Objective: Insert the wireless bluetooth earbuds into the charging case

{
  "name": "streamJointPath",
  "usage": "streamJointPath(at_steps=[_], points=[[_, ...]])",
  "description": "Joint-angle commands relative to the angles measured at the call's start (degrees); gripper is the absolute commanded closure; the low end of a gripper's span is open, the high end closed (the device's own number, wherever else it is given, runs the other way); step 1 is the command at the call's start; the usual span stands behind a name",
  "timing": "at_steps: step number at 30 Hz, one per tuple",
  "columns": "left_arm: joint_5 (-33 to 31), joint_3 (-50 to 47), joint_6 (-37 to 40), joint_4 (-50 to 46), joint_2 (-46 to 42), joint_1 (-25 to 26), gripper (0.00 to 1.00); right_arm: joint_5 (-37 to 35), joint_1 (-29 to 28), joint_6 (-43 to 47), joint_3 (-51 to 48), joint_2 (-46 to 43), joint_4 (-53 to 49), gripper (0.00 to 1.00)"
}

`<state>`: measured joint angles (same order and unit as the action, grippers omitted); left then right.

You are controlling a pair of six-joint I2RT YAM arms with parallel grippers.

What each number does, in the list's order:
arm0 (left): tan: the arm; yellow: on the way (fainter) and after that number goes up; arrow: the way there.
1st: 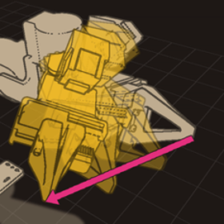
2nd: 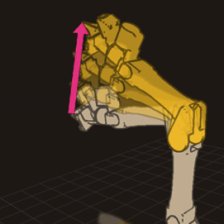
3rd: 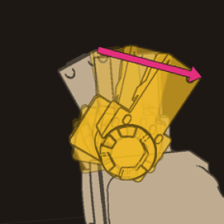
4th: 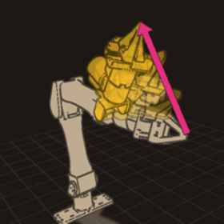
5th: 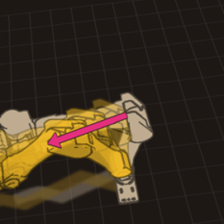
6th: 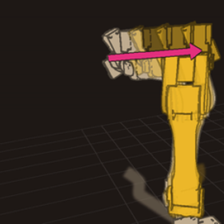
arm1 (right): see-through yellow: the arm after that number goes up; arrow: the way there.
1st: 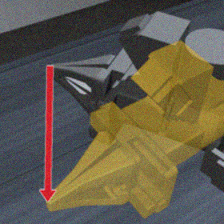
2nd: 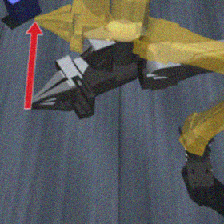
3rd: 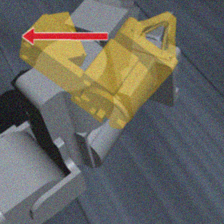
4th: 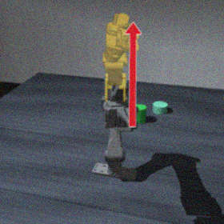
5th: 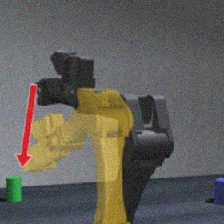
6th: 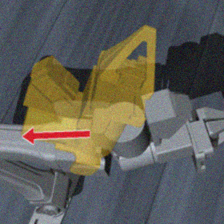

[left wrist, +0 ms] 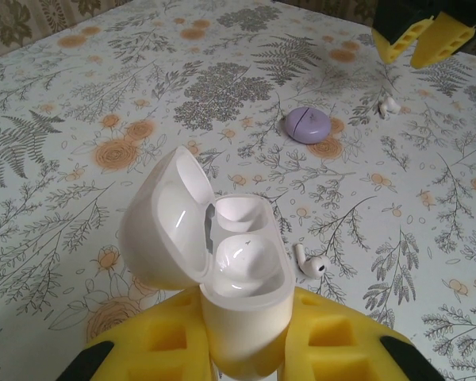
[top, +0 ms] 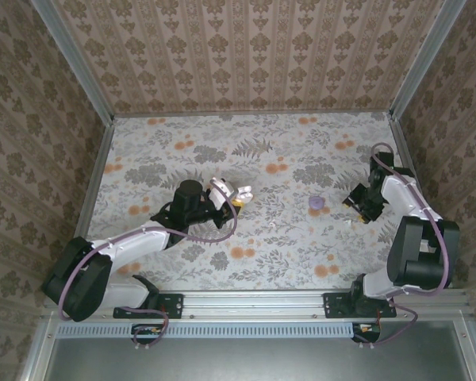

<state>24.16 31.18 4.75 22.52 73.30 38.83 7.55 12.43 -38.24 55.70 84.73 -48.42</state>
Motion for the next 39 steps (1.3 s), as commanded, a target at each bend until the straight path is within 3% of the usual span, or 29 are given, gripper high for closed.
streamJointPath(at_steps=[1,6,25,39], points=[[0.8,1.3,0.3,0.2,-0.2,-0.6,0.83,-0.8,1.6,-8.1,-0.2,2.0,-1.7,0.51],[0.7,1.4,0.3,0.3,0.0,-0.9,0.83,2.0,2.3,-10.7,0.1,5.7,1.0,0.51],[1.6,1.1,-0.9,1.6,1.6,-2.3,0.83,2.2,2.3,-12.4,-4.7,10.0,7.1,0.57],[1.9,1.3,-1.2,1.3,1.7,-2.6,0.83,3.0,1.5,-13.1,-6.1,10.7,9.5,0.69]])
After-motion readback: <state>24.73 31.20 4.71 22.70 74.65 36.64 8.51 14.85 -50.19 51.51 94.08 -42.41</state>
